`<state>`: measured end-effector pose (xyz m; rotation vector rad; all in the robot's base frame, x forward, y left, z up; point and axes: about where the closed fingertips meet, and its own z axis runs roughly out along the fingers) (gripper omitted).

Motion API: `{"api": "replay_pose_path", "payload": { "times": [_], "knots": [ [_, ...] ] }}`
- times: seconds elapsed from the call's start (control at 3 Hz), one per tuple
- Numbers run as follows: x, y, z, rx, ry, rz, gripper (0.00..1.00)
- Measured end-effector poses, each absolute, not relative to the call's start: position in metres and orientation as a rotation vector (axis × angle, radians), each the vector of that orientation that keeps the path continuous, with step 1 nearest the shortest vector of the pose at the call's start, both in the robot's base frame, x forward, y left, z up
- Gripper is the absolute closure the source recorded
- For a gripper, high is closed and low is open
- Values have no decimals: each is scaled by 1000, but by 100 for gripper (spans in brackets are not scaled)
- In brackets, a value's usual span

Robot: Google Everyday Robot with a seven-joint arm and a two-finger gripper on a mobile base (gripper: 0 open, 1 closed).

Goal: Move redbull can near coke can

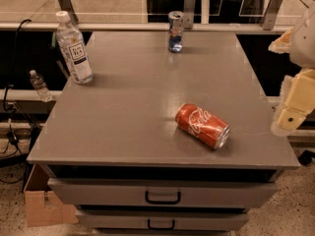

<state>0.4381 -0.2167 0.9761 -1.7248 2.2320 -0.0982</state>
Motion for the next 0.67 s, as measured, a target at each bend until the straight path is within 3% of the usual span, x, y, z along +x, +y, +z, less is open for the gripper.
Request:
{"api": "replay_pose_path", "payload": {
  "times": [0.67],
  "knots": [
    [442,-212,973,-1697,2207,-36,0]
  ]
}}
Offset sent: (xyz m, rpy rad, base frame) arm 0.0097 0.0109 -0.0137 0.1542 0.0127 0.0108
